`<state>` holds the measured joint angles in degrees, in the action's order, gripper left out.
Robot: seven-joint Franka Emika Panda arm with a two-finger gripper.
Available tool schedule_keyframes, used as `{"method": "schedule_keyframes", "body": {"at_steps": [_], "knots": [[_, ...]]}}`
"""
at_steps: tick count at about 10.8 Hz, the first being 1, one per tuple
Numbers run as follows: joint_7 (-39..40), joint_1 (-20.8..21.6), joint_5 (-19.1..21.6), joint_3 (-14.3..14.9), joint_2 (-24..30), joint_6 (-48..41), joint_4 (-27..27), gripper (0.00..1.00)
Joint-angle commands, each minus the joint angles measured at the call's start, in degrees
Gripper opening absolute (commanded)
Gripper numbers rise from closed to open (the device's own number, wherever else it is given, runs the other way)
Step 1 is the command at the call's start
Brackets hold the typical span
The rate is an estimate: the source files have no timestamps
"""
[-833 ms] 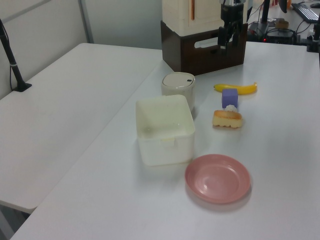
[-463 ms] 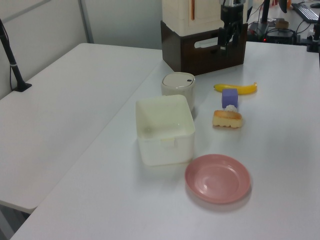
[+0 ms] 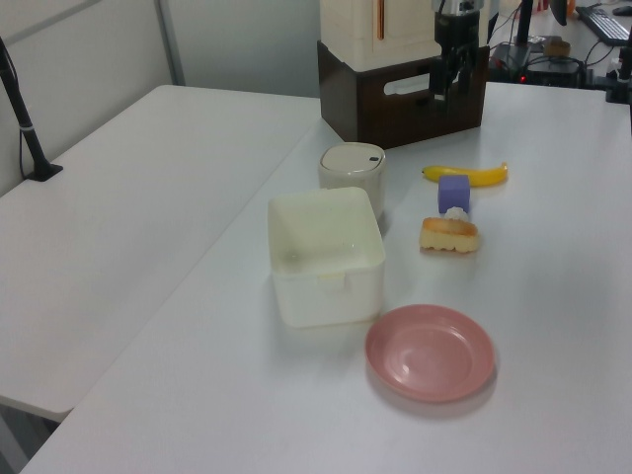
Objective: Open the trash can
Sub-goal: 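Move the gripper over the small white trash can's lid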
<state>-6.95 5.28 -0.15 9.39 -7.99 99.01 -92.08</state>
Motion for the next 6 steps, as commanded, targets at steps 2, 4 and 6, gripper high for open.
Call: {"method": "schedule_keyframes", "body": {"at_steps": [2,4,6], "knots": [[-0.6,0.3,0.5,-0.2,-0.3,-0.9,-0.1,1.00],[-0.6,0.3,0.6,-0.2,-1.0,-0.4,-0.1,1.00],[-0.5,0.4,0.8,-0.3,-1.1,0.5,-0.3,0.97]]}}
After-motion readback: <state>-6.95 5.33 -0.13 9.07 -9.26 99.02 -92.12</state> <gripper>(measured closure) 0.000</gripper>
